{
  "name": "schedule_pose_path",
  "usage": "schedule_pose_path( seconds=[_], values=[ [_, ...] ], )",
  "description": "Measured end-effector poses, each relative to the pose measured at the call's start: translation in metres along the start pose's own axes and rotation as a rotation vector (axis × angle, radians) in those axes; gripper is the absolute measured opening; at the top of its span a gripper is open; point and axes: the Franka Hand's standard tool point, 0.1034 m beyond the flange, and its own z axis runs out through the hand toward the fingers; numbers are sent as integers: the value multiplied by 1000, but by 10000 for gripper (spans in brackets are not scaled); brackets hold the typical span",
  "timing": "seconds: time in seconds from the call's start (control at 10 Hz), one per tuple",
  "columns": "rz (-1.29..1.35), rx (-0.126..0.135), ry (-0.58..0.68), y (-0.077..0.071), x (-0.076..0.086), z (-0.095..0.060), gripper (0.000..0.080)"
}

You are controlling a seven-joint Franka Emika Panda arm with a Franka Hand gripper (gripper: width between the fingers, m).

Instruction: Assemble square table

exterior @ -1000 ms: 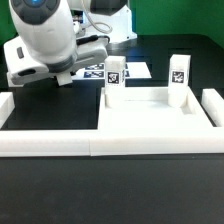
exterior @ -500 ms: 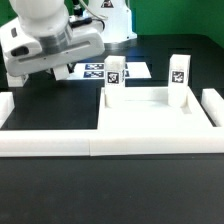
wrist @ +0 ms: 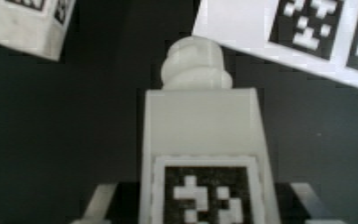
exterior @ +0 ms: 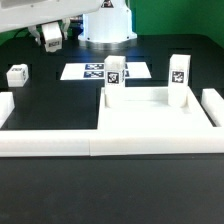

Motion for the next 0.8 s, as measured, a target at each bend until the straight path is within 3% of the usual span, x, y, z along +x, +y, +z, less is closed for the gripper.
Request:
schedule_pose_path(
  seconds=[0.1,0.2,0.4,0.6,0.8],
  values=[
    [12,1,56,1,6,0,272],
    [43,27,78,-4,19,-3,272],
    [70,27,195,-10,59,-56,272],
    [65,-37,309,-4,101,-105,272],
    [108,-68,414,-13,130,-128,272]
  ],
)
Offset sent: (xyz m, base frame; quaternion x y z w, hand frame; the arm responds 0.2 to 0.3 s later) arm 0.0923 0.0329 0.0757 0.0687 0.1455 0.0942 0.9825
